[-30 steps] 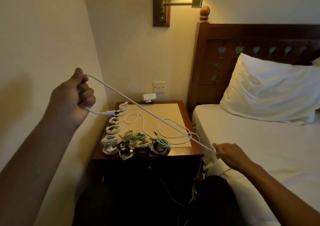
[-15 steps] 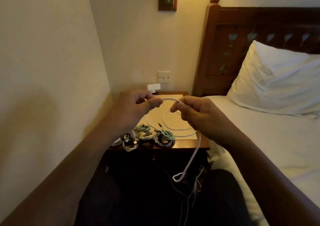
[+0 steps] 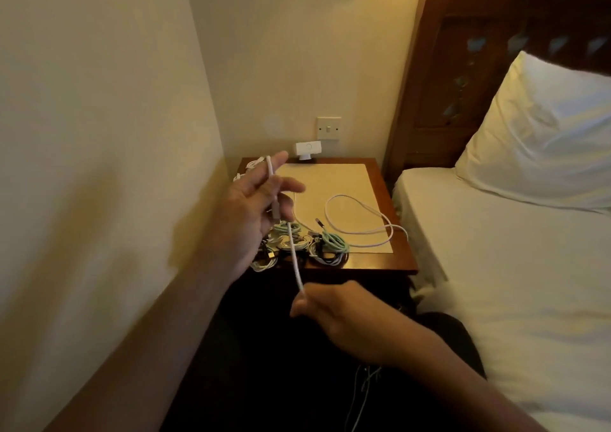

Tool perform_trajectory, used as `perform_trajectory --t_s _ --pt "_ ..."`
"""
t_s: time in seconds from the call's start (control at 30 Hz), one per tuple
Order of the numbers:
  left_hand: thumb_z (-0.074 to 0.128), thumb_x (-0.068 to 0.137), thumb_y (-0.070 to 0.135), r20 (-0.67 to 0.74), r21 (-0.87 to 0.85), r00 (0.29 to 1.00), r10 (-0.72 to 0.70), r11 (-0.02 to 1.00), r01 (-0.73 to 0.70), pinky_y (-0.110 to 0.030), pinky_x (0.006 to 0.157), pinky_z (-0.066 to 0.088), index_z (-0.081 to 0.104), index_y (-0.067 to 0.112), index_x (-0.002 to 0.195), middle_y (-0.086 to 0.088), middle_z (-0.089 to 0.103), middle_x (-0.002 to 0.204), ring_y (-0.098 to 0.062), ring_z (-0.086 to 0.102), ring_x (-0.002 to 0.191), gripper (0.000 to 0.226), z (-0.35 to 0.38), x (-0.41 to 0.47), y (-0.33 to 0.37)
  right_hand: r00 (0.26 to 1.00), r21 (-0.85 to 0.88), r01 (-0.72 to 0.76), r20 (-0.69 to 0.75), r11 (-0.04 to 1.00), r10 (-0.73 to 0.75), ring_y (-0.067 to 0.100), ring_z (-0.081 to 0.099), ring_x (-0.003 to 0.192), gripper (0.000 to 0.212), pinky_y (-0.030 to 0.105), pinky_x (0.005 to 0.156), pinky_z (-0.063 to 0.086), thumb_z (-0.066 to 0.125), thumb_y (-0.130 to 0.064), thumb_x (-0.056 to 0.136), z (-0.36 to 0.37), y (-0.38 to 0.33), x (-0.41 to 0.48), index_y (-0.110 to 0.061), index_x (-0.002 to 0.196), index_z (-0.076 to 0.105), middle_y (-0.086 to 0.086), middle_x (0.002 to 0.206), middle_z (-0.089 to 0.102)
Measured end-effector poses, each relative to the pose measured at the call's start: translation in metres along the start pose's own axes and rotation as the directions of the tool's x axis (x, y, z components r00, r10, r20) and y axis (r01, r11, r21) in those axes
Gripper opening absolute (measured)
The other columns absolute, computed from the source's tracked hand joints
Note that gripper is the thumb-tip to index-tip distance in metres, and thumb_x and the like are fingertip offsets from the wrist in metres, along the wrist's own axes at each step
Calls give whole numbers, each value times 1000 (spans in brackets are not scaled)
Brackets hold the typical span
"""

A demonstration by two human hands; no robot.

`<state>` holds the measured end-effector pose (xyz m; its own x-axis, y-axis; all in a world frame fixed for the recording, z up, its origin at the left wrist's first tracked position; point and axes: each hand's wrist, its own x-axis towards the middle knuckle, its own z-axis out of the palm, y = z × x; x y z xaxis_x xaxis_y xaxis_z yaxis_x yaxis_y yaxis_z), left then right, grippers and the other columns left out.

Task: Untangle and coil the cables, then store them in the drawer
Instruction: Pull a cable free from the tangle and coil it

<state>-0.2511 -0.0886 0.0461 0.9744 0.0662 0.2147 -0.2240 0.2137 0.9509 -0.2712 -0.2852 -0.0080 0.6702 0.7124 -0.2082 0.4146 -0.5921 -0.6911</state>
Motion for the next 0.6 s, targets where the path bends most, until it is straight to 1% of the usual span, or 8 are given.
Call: perform_trajectory --t_s 0.03,0.1,0.17,0.27,0.33,0.4,0.5,0.6 --pt "46 106 15 -23 178 1000 19 984 -14 -25 66 56 46 17 149 -4 75 95 -17 62 68 43 0 -3 -9 998 -15 37 45 999 -37 12 65 82 24 34 76 56 42 -43 108 0 -16 -9 -34 116 62 -4 100 67" --pt "48 106 23 29 488 999 22 872 -33 -20 68 55 48 26 149 -2 77 95 -20 70 72 43 0 -11 -27 990 -130 138 -23 982 -142 11 62 77 27 30 71 52 43 -46 107 -13 -42 -23 -28 109 63 -6 89 65" --pt "50 107 25 172 584 983 -56 810 -56 -19 61 52 64 29 133 -4 75 83 -27 66 64 30 -1 -23 -43 948 -214 206 -199 955 -249 7 61 74 24 20 65 45 48 -42 105 -36 -50 -26 -30 102 68 -12 81 65" --pt "47 107 33 312 322 924 -222 939 117 -22 41 32 74 22 110 -10 59 60 -20 36 40 30 -2 -47 -54 877 -74 224 -419 972 -234 3 67 83 13 22 70 55 65 -35 97 -70 -22 -12 -30 100 76 -15 86 72" --pt "49 102 39 294 97 912 -286 958 270 -26 41 16 75 12 108 -7 48 53 -15 23 40 38 -7 -58 -51 851 67 232 -498 970 -169 7 70 89 10 32 77 59 70 -29 94 -76 10 5 -25 99 78 -12 92 75" --pt "54 97 39 344 -87 896 -281 941 328 -27 42 11 74 6 106 -2 42 51 -11 18 40 40 -14 -64 -40 867 198 228 -487 953 -106 10 70 94 16 37 83 58 66 -32 96 -61 35 19 -24 102 78 -10 96 75" --pt "61 98 33 402 -293 908 -120 922 252 -22 41 20 69 0 117 3 46 54 -7 23 42 38 -19 -61 -14 914 312 191 -402 931 -53 1 65 80 26 27 73 50 54 -40 102 -15 48 29 -31 109 77 -19 88 73" --pt "44 103 20 232 -360 972 -23 927 108 -21 50 41 58 -3 133 -2 57 67 -8 43 49 40 -13 -45 0 963 375 85 -269 923 20 -7 53 62 29 21 64 40 46 -39 107 19 36 26 -34 117 73 -27 70 61"
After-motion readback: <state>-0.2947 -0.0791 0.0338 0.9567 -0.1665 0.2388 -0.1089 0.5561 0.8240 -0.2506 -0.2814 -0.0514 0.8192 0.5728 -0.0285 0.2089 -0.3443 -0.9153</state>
